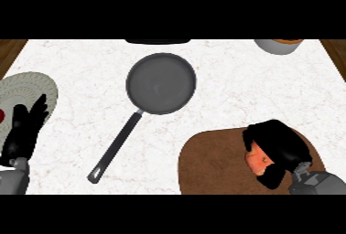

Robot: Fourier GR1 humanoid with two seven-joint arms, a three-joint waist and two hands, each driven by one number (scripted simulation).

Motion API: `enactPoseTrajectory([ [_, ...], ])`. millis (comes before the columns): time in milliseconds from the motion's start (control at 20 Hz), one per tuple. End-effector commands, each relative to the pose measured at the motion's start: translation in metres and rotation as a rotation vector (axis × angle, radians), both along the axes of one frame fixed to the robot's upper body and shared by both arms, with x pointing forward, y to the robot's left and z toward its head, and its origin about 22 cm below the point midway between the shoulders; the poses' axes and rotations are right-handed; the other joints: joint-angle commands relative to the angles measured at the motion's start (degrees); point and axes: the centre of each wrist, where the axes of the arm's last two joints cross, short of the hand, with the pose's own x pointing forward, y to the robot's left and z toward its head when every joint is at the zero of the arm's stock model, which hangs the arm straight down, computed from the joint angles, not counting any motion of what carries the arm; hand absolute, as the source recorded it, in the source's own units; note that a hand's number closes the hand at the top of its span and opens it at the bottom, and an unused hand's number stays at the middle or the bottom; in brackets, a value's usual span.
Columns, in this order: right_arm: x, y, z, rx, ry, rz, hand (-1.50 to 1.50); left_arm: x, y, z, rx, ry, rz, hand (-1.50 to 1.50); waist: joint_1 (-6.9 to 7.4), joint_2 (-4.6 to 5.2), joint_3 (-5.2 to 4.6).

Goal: Pick the squash from the cutting board and place it in the pan

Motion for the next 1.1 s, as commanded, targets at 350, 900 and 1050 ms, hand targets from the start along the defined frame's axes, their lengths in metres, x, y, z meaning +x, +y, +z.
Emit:
enactPoseTrajectory([
  [350,0.002,-0.029,-0.027,0.068,-0.047,-0.445,1.50,-0.002,0.011,-0.005,-0.004,0.009,-0.011,0.00,-0.27,0.07,0.00],
  [900,-0.002,0.021,0.075,0.405,-0.554,-0.250,1.50,0.006,-0.004,-0.009,0.000,0.006,0.006,0.00,-0.21,0.00,-0.04],
  [1050,0.012,0.028,0.089,0.435,-0.526,-0.254,1.50,-0.010,0.006,-0.021,-0.005,0.010,-0.026,0.00,0.17,0.02,-0.04],
])
